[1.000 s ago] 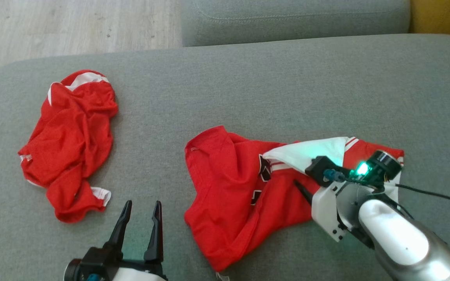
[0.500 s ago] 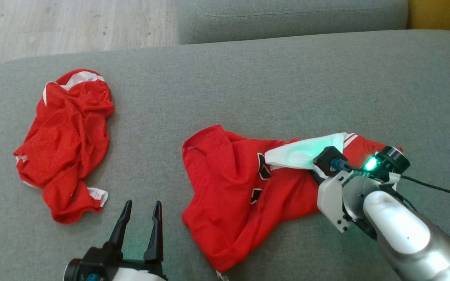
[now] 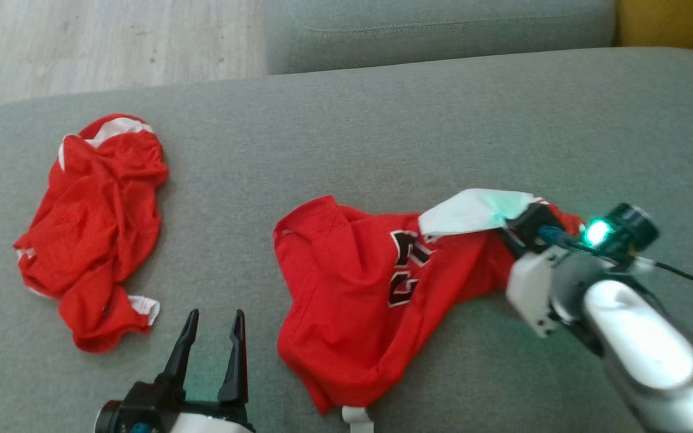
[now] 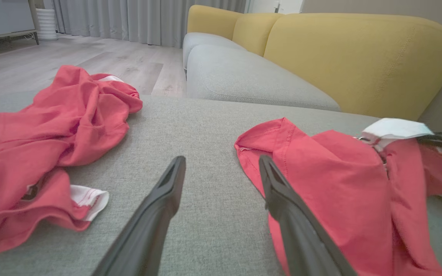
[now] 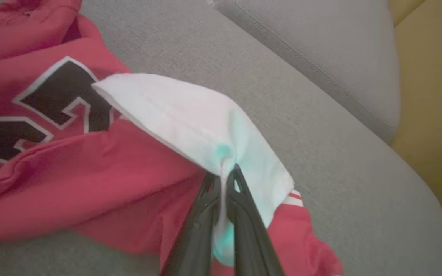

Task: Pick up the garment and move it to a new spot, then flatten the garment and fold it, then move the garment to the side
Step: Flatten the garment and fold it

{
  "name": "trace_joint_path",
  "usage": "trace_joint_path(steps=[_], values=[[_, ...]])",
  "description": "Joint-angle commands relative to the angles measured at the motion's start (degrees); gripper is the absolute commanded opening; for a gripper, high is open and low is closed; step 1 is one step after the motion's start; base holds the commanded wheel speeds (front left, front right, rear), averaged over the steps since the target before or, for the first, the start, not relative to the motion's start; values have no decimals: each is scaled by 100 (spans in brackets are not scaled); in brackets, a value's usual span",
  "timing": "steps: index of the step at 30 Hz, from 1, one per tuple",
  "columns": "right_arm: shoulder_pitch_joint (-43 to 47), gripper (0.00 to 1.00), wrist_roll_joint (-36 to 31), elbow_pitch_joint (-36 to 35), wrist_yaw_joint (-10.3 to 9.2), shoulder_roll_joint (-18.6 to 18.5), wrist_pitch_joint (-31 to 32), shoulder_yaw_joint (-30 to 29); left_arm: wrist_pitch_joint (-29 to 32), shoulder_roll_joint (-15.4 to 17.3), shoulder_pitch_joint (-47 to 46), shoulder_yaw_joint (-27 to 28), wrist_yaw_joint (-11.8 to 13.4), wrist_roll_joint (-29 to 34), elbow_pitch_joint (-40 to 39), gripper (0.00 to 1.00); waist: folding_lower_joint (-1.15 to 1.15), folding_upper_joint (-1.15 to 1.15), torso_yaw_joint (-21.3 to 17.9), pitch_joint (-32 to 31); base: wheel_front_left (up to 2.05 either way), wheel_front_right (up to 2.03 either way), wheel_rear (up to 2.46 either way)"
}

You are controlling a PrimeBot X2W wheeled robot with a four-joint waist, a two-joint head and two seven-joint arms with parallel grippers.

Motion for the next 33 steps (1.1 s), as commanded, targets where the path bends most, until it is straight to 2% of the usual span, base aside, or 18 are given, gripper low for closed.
trace_joint_path(steps=[1, 7, 11, 12, 14, 15, 16, 17, 23, 26, 31, 33], values=[[193, 0, -21, -451, -5, -317, 79, -83, -55, -14, -104, 233, 34, 10, -196, 100, 0, 0, -66, -3, 0, 0, 0], [1063, 0, 112, -1739, -5, -1184, 659, -398, -55, -14, -96, 277, 38, -12, -234, 100, 0, 0, -291, 78, 0, 0, 0], [1680, 0, 211, -2364, -5, -1541, 1058, -624, -55, -14, -163, 258, 27, -28, -222, 100, 0, 0, -444, 159, 0, 0, 0], [1824, 17, 247, -2455, -5, -1594, 1166, -647, -55, -14, -182, 248, 23, -31, -217, 100, 0, 0, -475, 176, 0, 0, 0], [2051, 33, 299, -2623, -5, -1666, 1331, -670, -55, -14, -211, 231, 15, -36, -200, 100, 0, 0, -525, 199, 0, 0, 0], [2139, 46, 319, -2698, -5, -1673, 1384, -686, -55, -14, -218, 227, 10, -36, -189, 100, 0, 0, -552, 204, 0, 0, 0], [2222, 82, 341, -2754, -5, -1660, 1437, -734, -55, -14, -224, 223, 5, -37, -176, 100, 0, 0, -572, 208, 0, 0, 0], [2306, 100, 356, -2800, -5, -1657, 1514, -759, -55, -14, -227, 221, 0, -34, -165, 100, 0, 0, -593, 206, 0, 0, 0], [2598, 100, 405, -3038, -5, -1678, 1743, -976, -55, -14, -226, 221, -15, -13, -132, 100, 0, 0, -650, 183, 0, 0, 0], [2655, 100, 280, -3252, -5, -1596, 1645, -1225, -55, -14, -231, 238, -36, 21, -116, 100, 0, 0, -667, 150, 0, 0, 0], [2782, 100, -266, -3557, -5, -895, 952, -2036, -55, -14, -205, 244, -55, 49, -107, 100, 0, 0, -670, 33, 0, 0, 0], [2896, 100, -487, -3623, -5, -449, 605, -2422, -55, -14, -178, 233, -51, 48, -111, 100, 0, 0, -664, -31, 0, 0, 0]])
